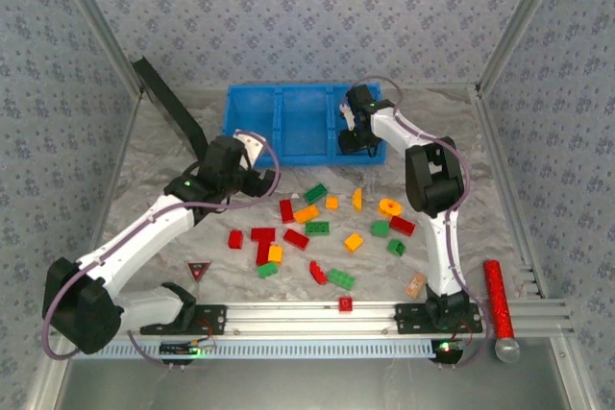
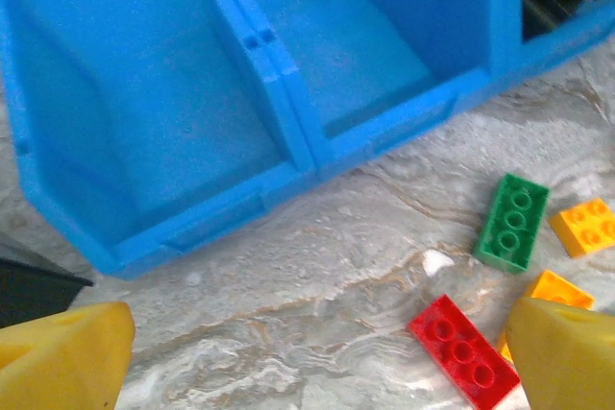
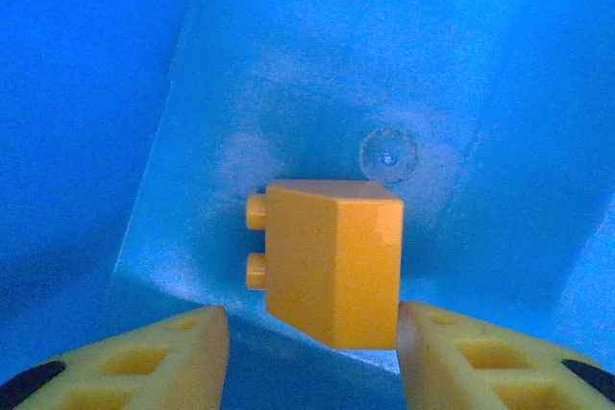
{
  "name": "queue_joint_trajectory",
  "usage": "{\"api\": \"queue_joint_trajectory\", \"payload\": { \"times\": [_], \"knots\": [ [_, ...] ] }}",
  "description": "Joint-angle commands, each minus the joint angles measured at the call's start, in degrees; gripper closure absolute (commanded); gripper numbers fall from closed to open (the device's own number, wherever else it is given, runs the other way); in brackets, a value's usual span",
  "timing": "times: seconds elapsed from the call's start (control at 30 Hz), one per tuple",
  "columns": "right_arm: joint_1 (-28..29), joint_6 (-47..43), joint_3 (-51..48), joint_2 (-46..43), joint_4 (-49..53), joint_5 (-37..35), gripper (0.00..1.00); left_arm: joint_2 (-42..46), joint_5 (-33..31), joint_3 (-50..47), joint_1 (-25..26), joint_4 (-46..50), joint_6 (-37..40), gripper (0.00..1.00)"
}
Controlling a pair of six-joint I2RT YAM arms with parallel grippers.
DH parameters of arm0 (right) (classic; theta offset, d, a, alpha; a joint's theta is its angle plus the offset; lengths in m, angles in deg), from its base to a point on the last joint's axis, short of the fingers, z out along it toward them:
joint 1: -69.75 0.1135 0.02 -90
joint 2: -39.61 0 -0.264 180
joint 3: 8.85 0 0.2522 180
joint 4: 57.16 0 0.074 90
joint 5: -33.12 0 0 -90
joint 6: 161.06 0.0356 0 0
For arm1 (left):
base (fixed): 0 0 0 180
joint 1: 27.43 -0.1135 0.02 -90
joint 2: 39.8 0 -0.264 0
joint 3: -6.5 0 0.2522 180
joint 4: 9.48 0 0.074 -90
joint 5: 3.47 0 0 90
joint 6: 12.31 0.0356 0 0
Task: Sort the legos into containers by color
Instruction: Place the lego in the container, then pick up the lego from the center of the table.
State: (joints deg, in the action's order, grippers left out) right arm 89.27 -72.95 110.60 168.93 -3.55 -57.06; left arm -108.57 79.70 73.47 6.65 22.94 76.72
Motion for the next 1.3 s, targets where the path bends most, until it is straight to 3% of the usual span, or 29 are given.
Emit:
{"api": "queue_joint_trajectory", "payload": {
  "times": [0.0, 0.17, 0.33, 0.63, 1.03, 1.27],
  "knots": [
    [0.3, 0.9, 1.1, -4.5, 2.4, 1.3, 0.48, -4.6, 2.4, 2.3, 2.8, 0.9, 2.9, 0.01],
    [0.4, 0.3, 0.1, -8.7, 4.0, 1.3, 0.45, -12.6, 0.5, 5.1, 8.3, -1.2, 8.2, 0.01],
    [0.3, -0.1, -2.6, -13.4, 4.9, 1.9, 0.43, -20.9, 2.0, 8.5, 9.1, -2.8, 8.9, 0.02],
    [-0.4, 1.8, -18.8, -26.7, 2.8, 4.3, 0.39, -32.9, 5.2, 15.5, 10.9, -2.6, 8.9, 0.11],
    [-0.7, 8.3, -41.0, -43.6, -0.9, 10.4, 0.38, -40.8, 7.3, 21.1, 10.6, -0.2, 8.6, 0.19],
    [-0.4, 11.3, -47.0, -48.4, -3.2, 11.9, 0.38, -44.1, 8.0, 23.5, 9.6, 1.1, 8.2, 0.25]
  ]
}}
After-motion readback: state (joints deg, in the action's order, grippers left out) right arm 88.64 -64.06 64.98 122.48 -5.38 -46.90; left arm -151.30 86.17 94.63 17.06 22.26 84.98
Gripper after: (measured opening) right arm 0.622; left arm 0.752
